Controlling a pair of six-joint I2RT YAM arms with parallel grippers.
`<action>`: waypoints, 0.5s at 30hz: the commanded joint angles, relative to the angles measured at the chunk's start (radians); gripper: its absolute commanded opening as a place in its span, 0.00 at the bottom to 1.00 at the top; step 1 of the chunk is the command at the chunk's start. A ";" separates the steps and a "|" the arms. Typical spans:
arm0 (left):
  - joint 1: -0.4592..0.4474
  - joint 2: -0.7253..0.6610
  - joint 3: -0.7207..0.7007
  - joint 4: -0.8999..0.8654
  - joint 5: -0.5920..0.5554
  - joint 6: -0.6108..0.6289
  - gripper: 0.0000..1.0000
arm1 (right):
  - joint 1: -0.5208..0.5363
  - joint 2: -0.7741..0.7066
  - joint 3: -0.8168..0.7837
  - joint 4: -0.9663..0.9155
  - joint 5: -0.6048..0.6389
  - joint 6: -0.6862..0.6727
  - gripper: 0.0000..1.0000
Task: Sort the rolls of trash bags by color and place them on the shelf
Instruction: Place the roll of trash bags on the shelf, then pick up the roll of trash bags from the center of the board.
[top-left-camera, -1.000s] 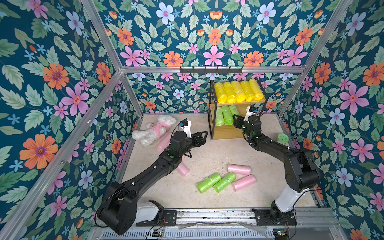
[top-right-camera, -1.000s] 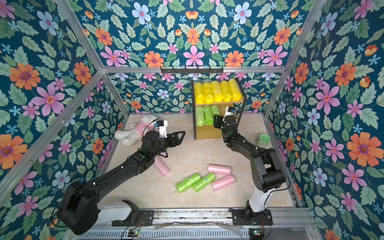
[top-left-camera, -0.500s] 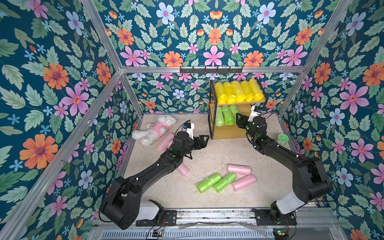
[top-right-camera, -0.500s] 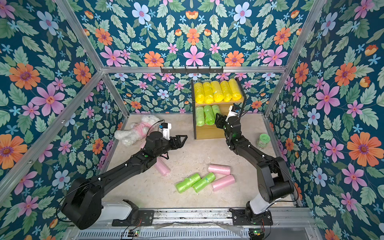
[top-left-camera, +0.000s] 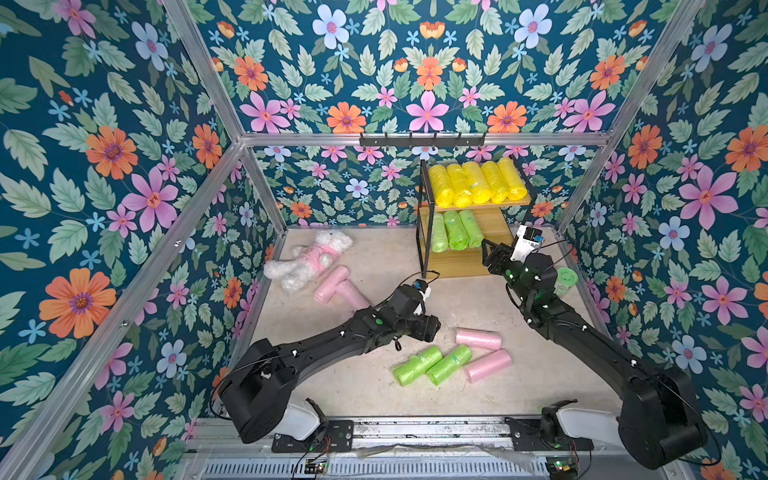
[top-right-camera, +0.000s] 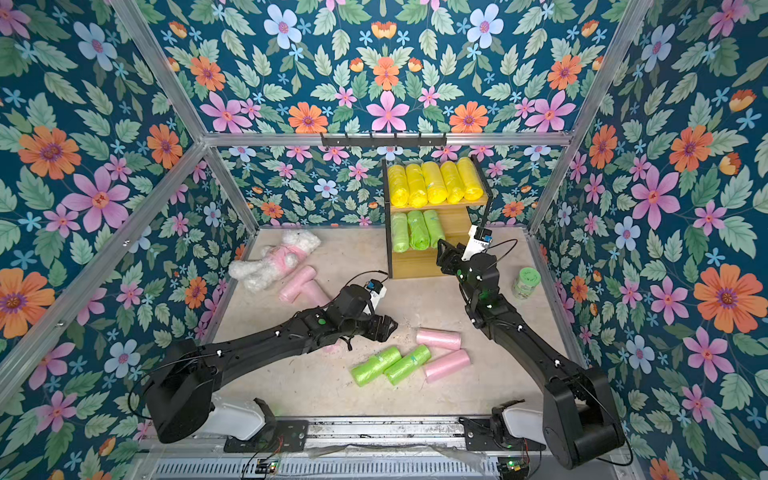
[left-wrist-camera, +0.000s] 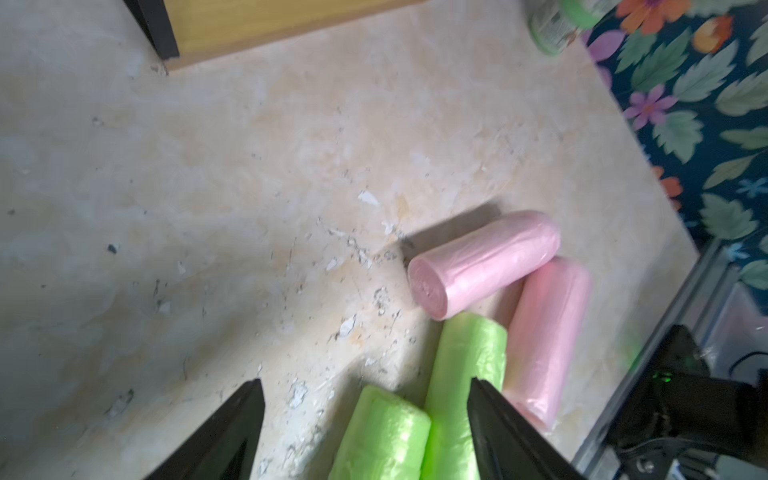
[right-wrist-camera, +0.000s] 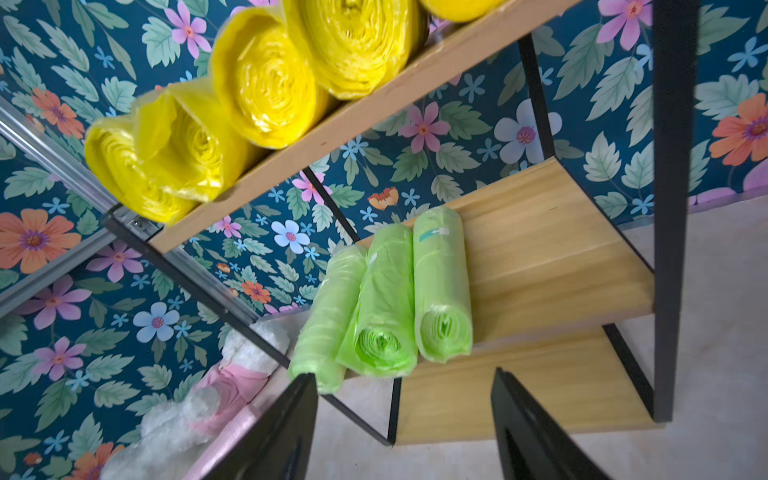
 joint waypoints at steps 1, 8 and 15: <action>-0.042 0.022 0.027 -0.127 -0.032 0.076 0.82 | 0.002 -0.031 -0.033 -0.022 -0.017 -0.007 0.71; -0.095 0.122 0.068 -0.215 -0.005 0.095 0.77 | 0.003 -0.070 -0.092 -0.010 -0.020 -0.004 0.72; -0.109 0.187 0.095 -0.238 0.009 0.119 0.75 | 0.002 -0.062 -0.107 0.002 -0.018 0.001 0.72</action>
